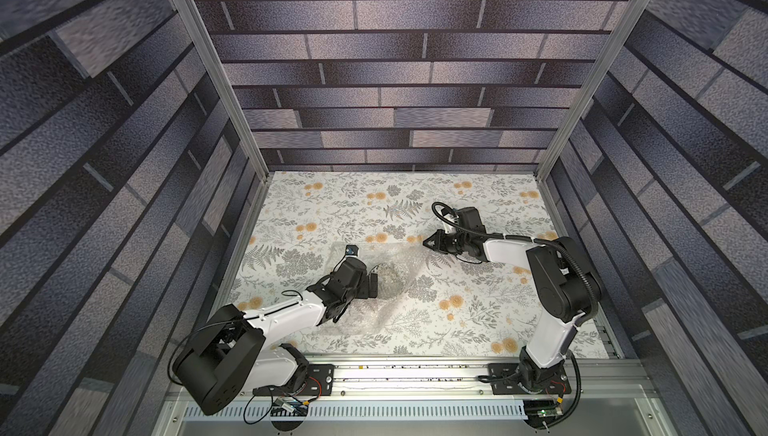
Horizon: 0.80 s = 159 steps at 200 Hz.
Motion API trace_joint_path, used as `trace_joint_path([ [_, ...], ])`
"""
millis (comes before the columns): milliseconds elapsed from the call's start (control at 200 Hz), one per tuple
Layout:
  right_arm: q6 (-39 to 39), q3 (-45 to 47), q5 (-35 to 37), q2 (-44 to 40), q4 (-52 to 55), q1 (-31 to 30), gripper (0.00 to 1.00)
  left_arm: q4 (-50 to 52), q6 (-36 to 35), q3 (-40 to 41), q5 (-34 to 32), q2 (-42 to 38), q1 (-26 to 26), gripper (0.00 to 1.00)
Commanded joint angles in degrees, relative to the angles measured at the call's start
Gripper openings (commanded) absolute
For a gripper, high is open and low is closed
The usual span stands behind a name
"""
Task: Wrap bowls in bubble wrap
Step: Wrap the bowl in bubble wrap.
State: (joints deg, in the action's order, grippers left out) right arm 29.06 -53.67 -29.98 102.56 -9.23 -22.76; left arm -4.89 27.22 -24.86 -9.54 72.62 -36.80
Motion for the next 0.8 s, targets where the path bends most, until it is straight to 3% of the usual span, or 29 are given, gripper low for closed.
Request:
trace_joint_path([
  [0,-0.26,0.92,-1.66,-4.67,0.21,-0.53,0.08,0.32,-1.21,-1.17,-1.36,1.06,-0.29,1.00],
  [792,1.49,2.39,-2.78,-14.68,3.08,-14.67,0.08,-0.32,-1.30,-2.77,-0.94,4.79,-0.38,1.00],
])
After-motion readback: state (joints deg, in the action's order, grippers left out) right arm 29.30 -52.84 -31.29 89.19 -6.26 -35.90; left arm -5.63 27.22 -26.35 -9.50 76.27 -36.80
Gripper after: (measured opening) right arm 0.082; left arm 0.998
